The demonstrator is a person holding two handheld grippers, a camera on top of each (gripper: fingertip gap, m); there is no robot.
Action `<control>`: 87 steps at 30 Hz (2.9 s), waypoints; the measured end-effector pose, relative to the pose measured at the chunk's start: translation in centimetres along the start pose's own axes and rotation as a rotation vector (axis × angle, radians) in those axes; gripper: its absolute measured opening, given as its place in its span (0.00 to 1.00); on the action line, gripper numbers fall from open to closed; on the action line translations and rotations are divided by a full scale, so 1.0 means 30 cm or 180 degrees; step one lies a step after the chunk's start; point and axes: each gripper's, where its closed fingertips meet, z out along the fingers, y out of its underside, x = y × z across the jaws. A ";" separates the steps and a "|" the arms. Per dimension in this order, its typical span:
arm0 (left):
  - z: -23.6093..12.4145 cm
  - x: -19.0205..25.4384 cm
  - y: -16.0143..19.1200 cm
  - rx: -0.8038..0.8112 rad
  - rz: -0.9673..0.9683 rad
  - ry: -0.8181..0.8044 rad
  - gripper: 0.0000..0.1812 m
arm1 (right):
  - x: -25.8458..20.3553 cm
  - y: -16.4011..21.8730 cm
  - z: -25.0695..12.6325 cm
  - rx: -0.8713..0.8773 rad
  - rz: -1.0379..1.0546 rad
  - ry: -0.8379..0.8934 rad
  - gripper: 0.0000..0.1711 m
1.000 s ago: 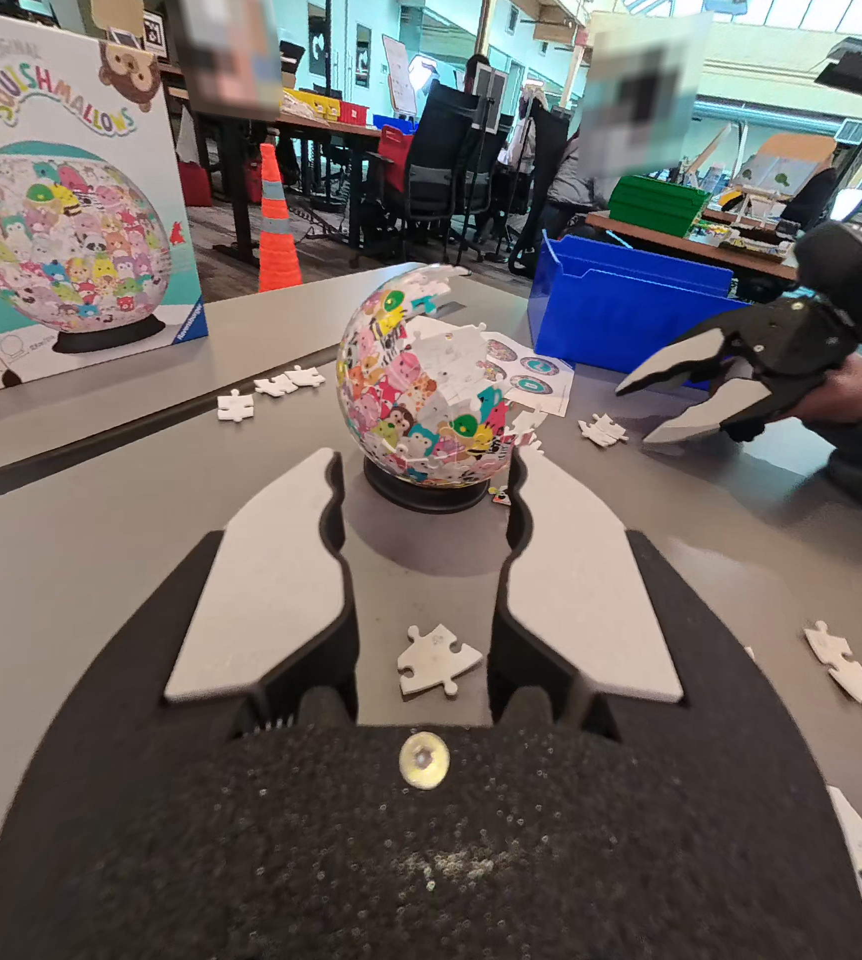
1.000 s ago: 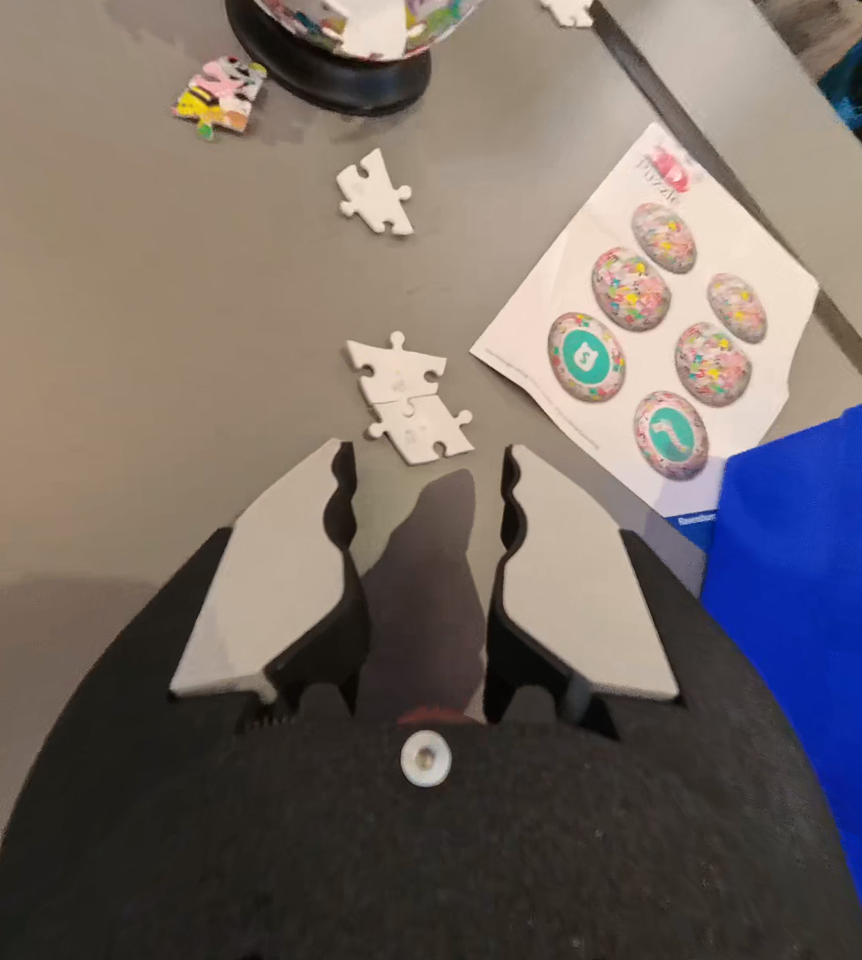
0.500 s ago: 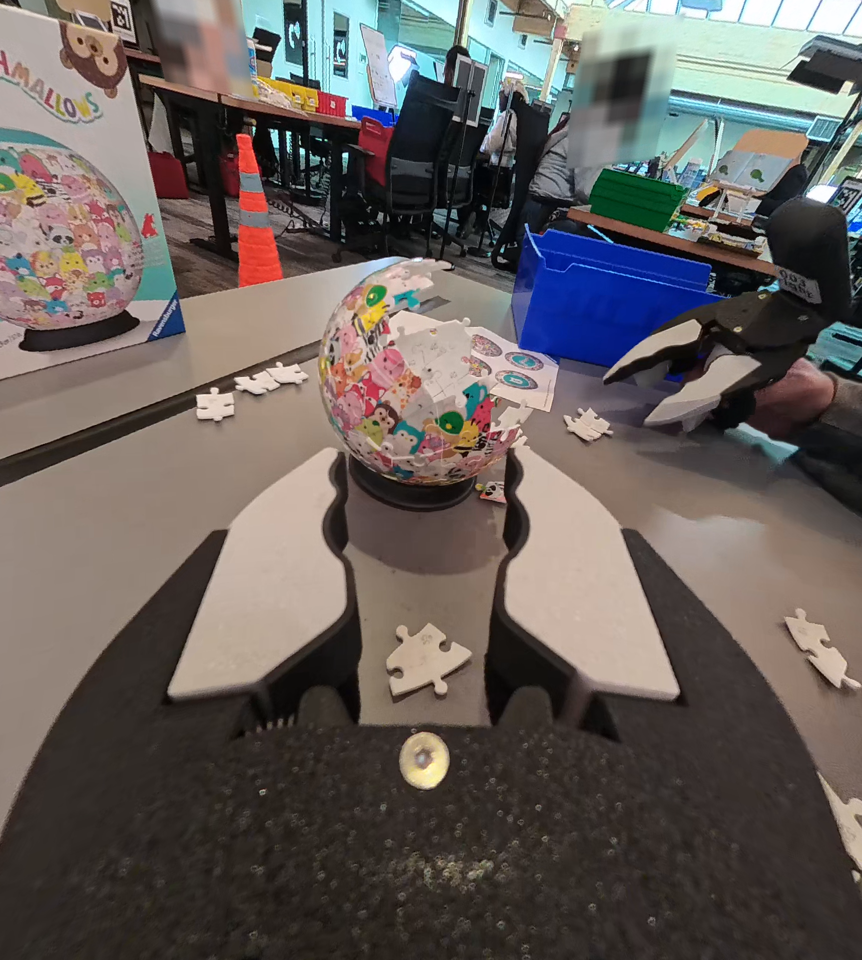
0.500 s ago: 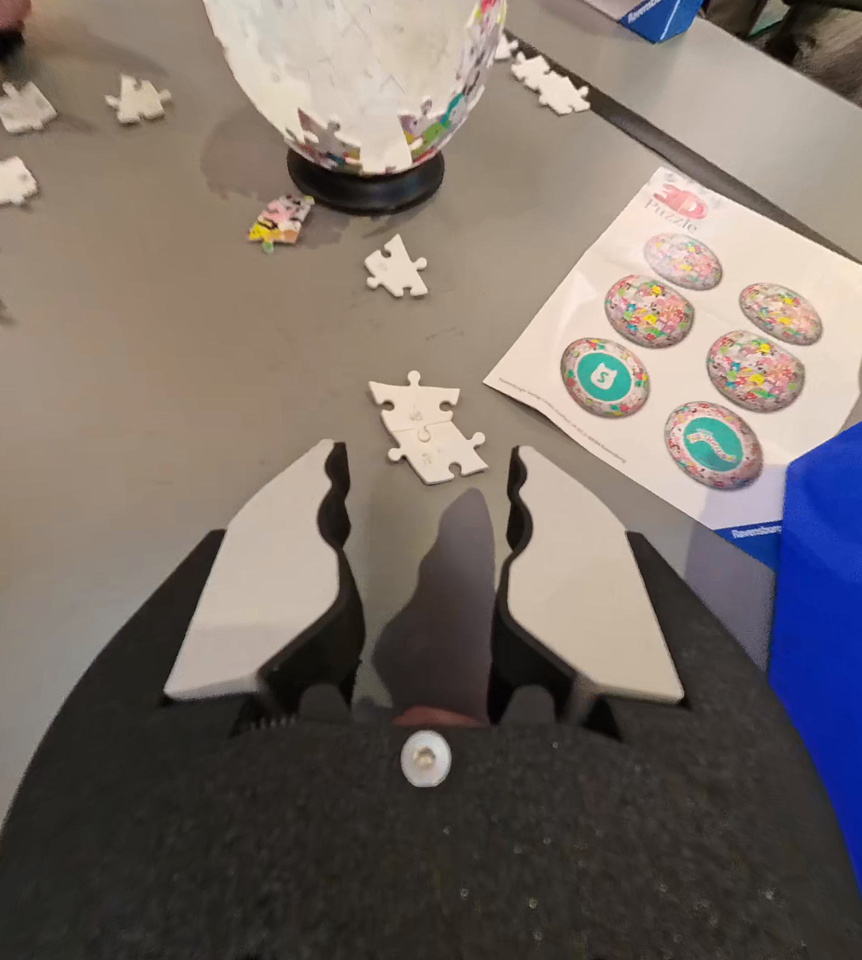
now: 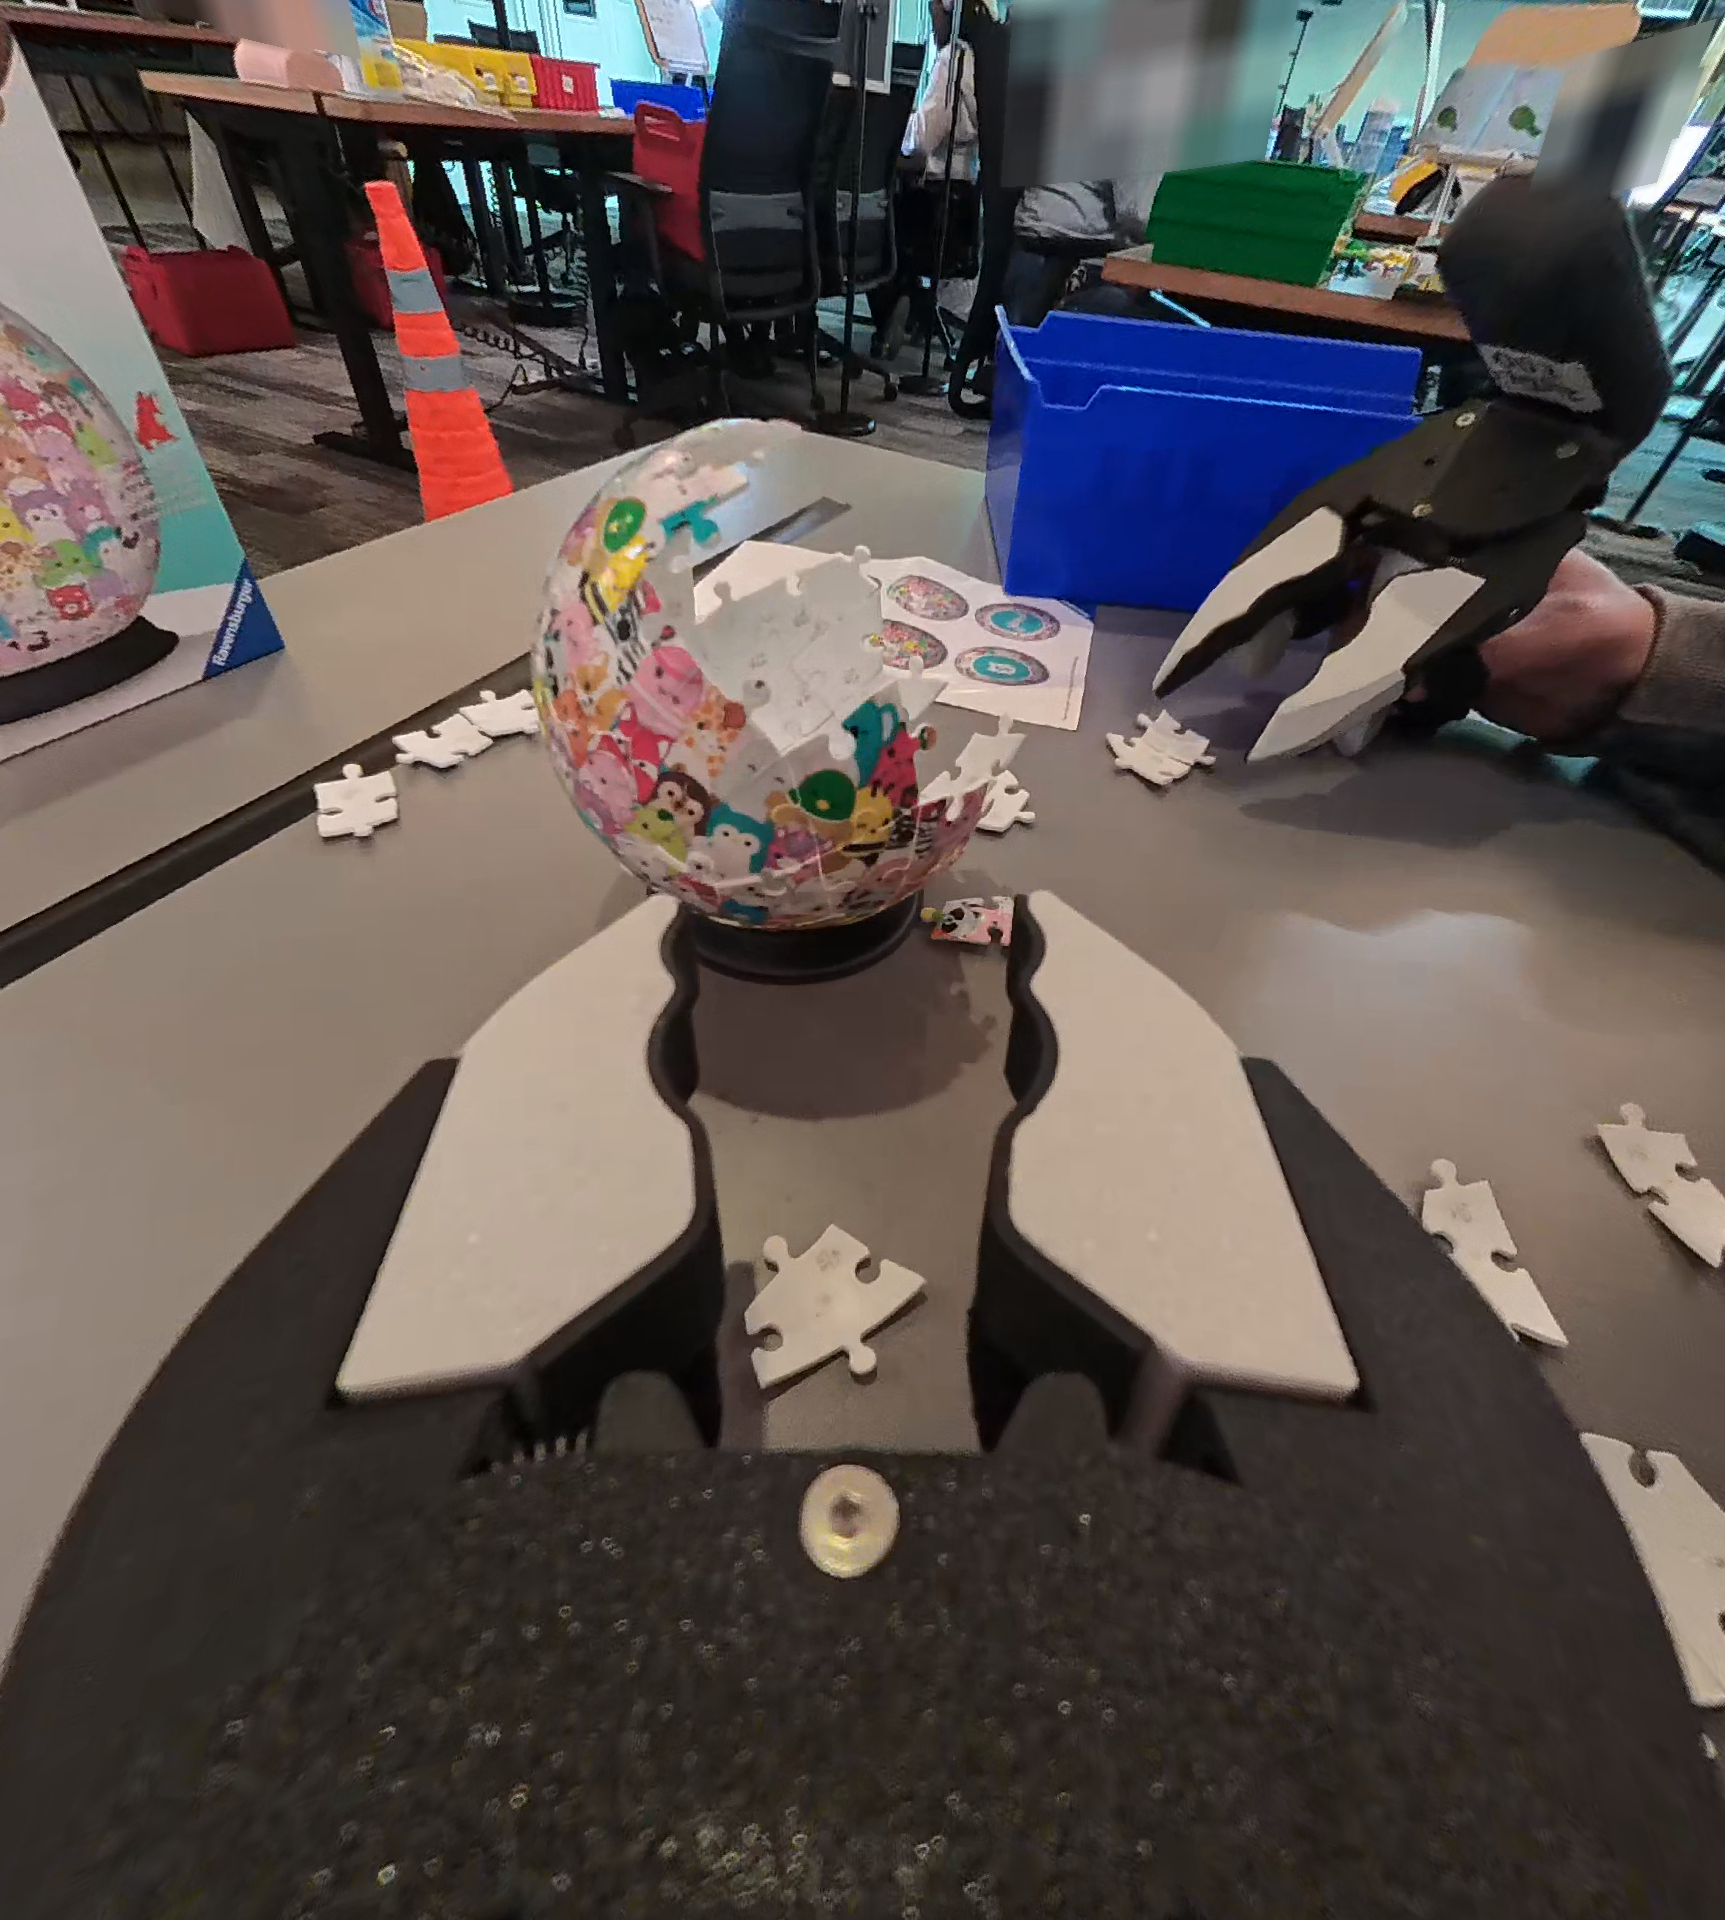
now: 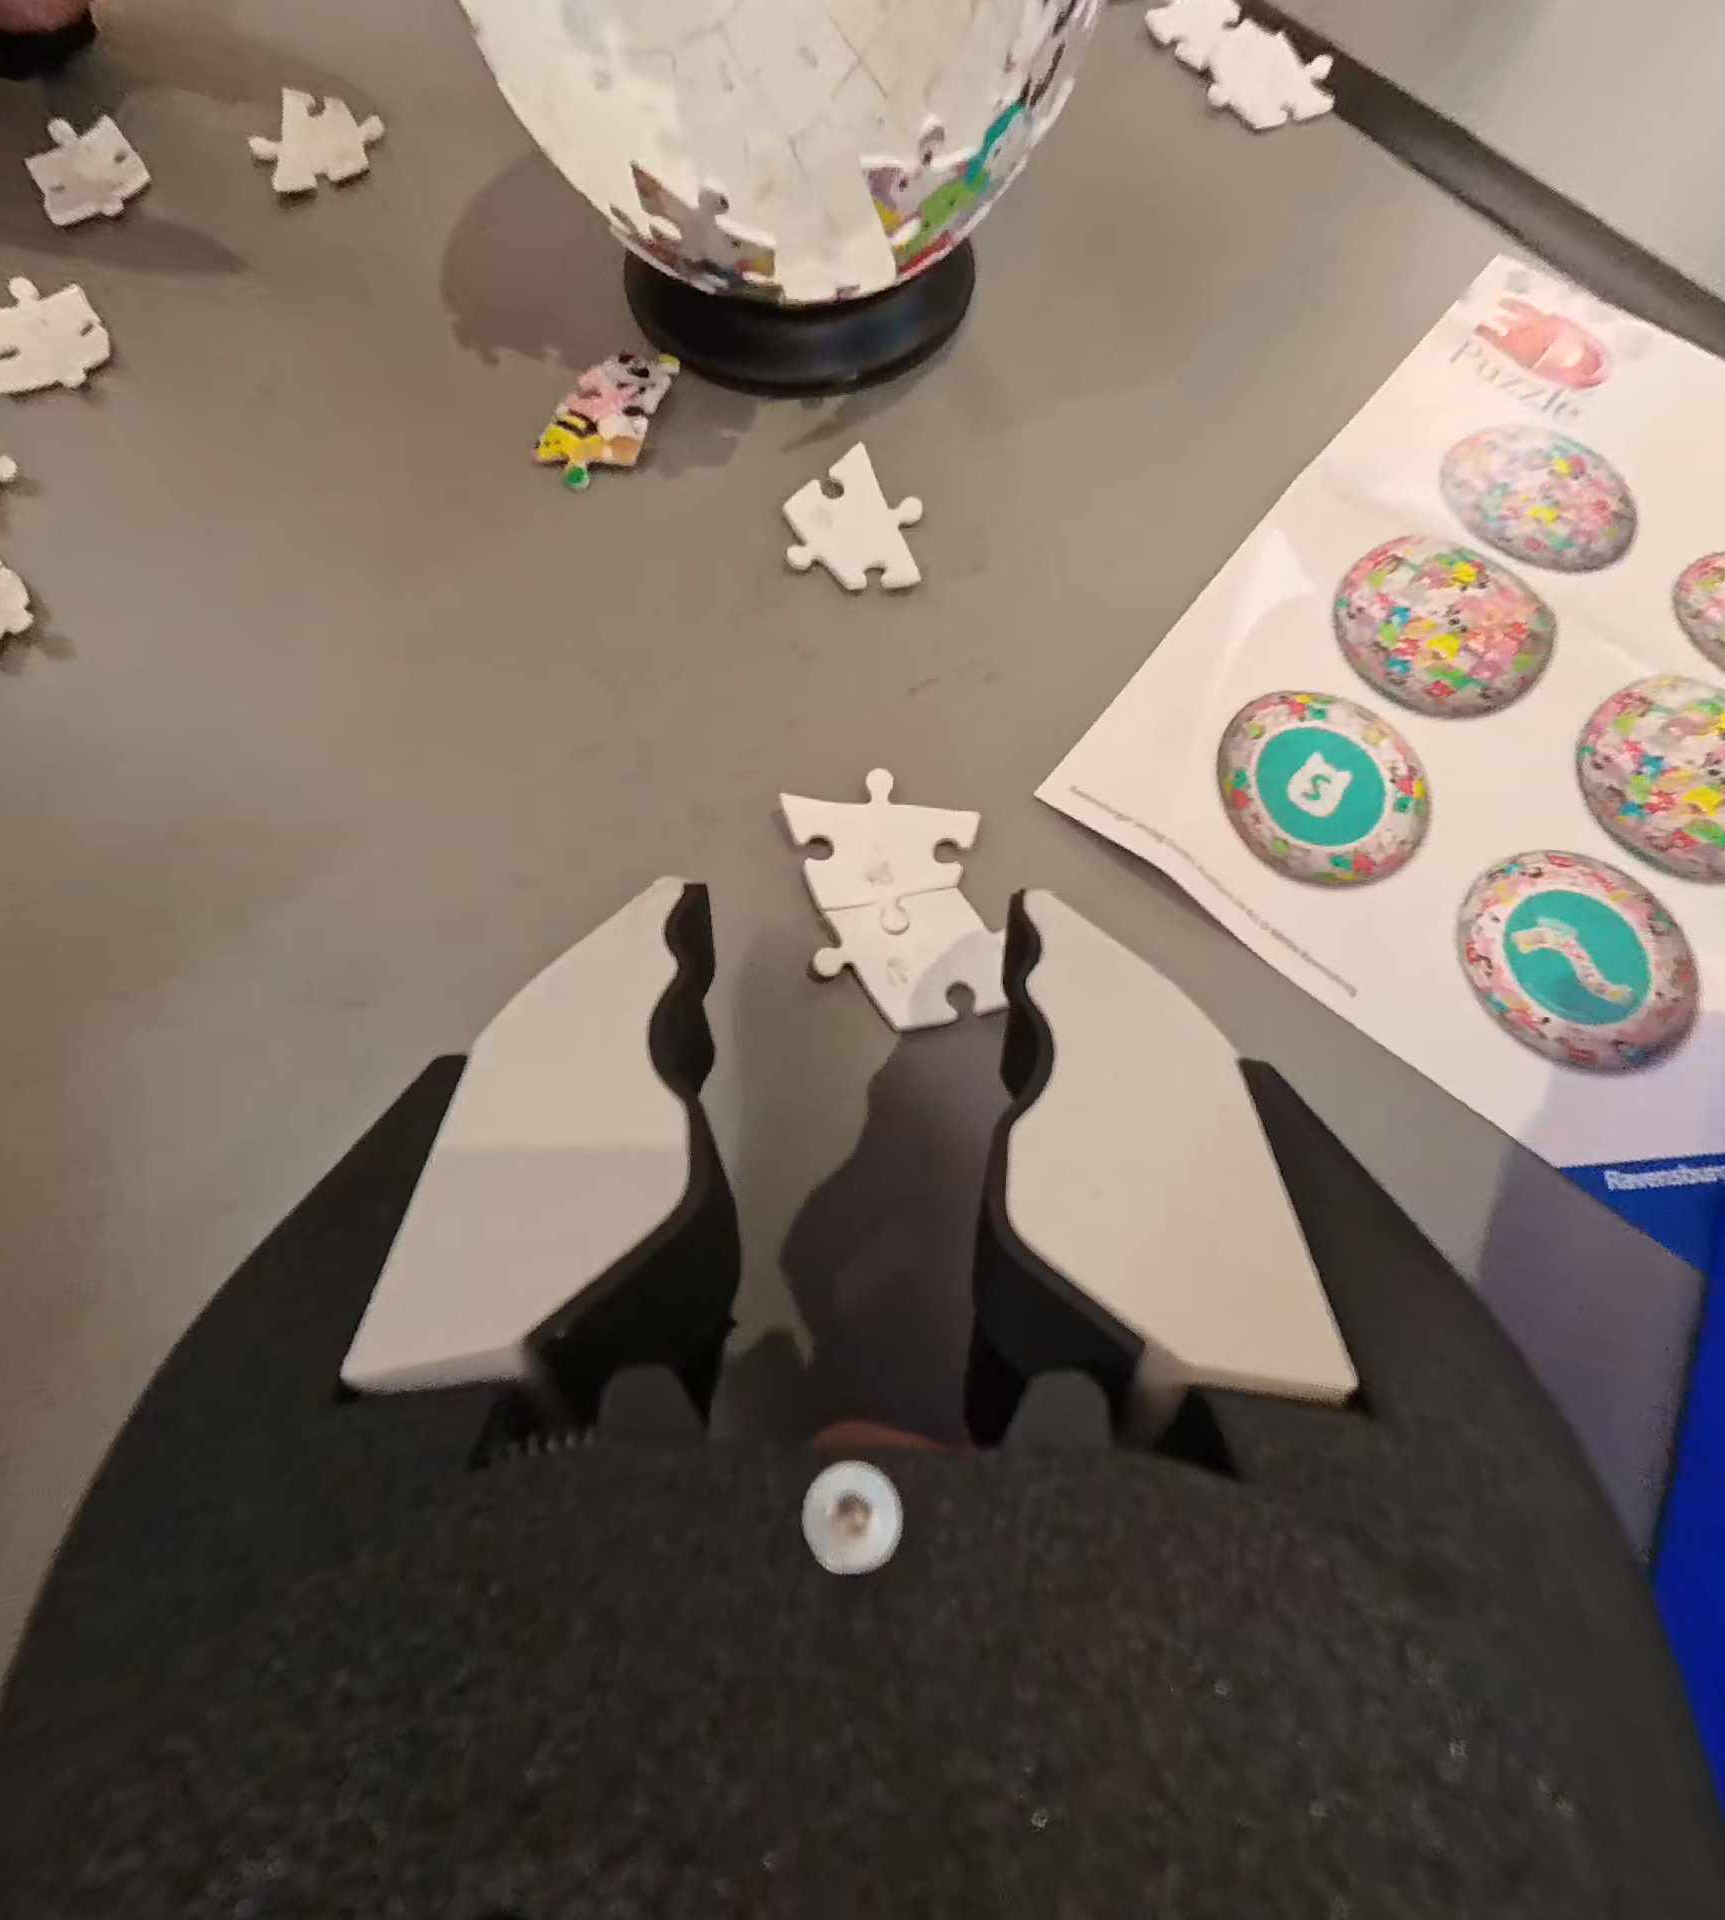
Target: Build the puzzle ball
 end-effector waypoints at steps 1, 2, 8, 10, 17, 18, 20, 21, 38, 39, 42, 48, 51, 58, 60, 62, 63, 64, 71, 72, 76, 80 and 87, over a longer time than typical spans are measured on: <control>0.000 0.000 0.001 -0.0004 -0.0013 0.0010 0.31 | 0.000 0.000 0.004 -0.0018 0.0007 -0.0018 0.30; 0.001 0.000 0.002 -0.0013 -0.0024 0.0024 0.31 | 0.000 -0.001 0.005 -0.0017 0.0013 -0.0031 0.30; 0.003 0.003 0.004 -0.0027 -0.0019 0.0040 0.31 | -0.006 -0.002 0.008 -0.0023 -0.0009 -0.0073 0.29; 0.001 0.000 0.002 -0.0013 -0.0043 0.0040 0.31 | -0.010 0.002 0.010 -0.0055 -0.0056 -0.0060 0.29; 0.009 0.013 0.014 -0.0099 0.0139 0.0001 0.29 | -0.030 -0.011 -0.006 0.0064 -0.0225 0.0106 0.34; 0.008 0.014 0.015 -0.0102 0.0170 -0.0013 0.29 | -0.050 -0.021 -0.014 0.0139 -0.0213 0.0071 0.35; 0.007 0.013 0.014 -0.0099 0.0187 -0.0030 0.28 | -0.106 -0.046 -0.033 0.0328 -0.0213 -0.0011 0.35; 0.007 0.012 0.013 -0.0093 0.0174 -0.0028 0.28 | -0.132 -0.056 -0.042 0.0400 -0.0271 -0.0010 0.35; 0.005 0.019 0.016 -0.0116 0.0265 -0.0089 0.27 | -0.273 -0.116 0.054 0.0287 -0.0617 0.0033 0.33; 0.003 0.015 0.014 -0.0101 0.0234 -0.0088 0.27 | -0.234 -0.108 0.066 0.0183 -0.0598 0.0193 0.33; 0.001 0.008 0.011 -0.0077 0.0164 -0.0077 0.27 | -0.094 -0.105 0.091 -0.0235 -0.0682 0.0668 0.31; -0.011 0.005 0.006 -0.0047 0.0199 -0.0127 0.26 | -0.189 -0.189 0.128 -0.0108 -0.0130 -0.0068 0.26; -0.019 -0.008 -0.002 0.0000 0.0138 -0.0158 0.25 | -0.191 -0.232 0.165 0.0030 -0.0368 0.0187 0.24; -0.016 -0.006 0.006 -0.0036 0.0136 -0.0141 0.25 | -0.222 -0.254 0.331 -0.0472 -0.0043 0.0253 0.25; -0.013 -0.004 0.008 -0.0047 0.0144 -0.0132 0.25 | -0.210 -0.230 0.348 -0.0558 -0.0014 0.0350 0.25; -0.012 -0.004 0.008 -0.0049 0.0138 -0.0123 0.25 | -0.221 -0.231 0.351 -0.0473 0.0088 0.0250 0.16; -0.011 -0.004 0.008 -0.0052 0.0132 -0.0117 0.25 | -0.225 -0.228 0.350 -0.0479 0.0109 0.0217 0.14; -0.010 -0.004 0.009 -0.0055 0.0128 -0.0114 0.25 | -0.230 -0.221 0.341 -0.0522 0.0118 0.0192 0.14; -0.018 -0.012 -0.001 0.0014 0.0037 -0.0102 0.25 | -0.443 -0.296 0.052 0.0238 0.1965 -0.1720 0.14; -0.019 -0.014 -0.002 0.0025 0.0006 -0.0092 0.25 | -0.446 -0.290 0.007 0.0327 0.2400 -0.1948 0.14; -0.020 -0.014 -0.004 0.0038 -0.0031 -0.0073 0.25 | -0.426 -0.133 -0.050 0.0127 0.3044 -0.1881 0.15; -0.016 -0.009 0.001 0.0002 0.0031 -0.0089 0.25 | -0.334 -0.030 -0.083 0.0083 0.2940 -0.1193 0.22; -0.024 -0.018 -0.006 0.0051 0.0015 -0.0131 0.25 | -0.299 -0.002 -0.162 0.0157 0.1318 -0.0368 0.27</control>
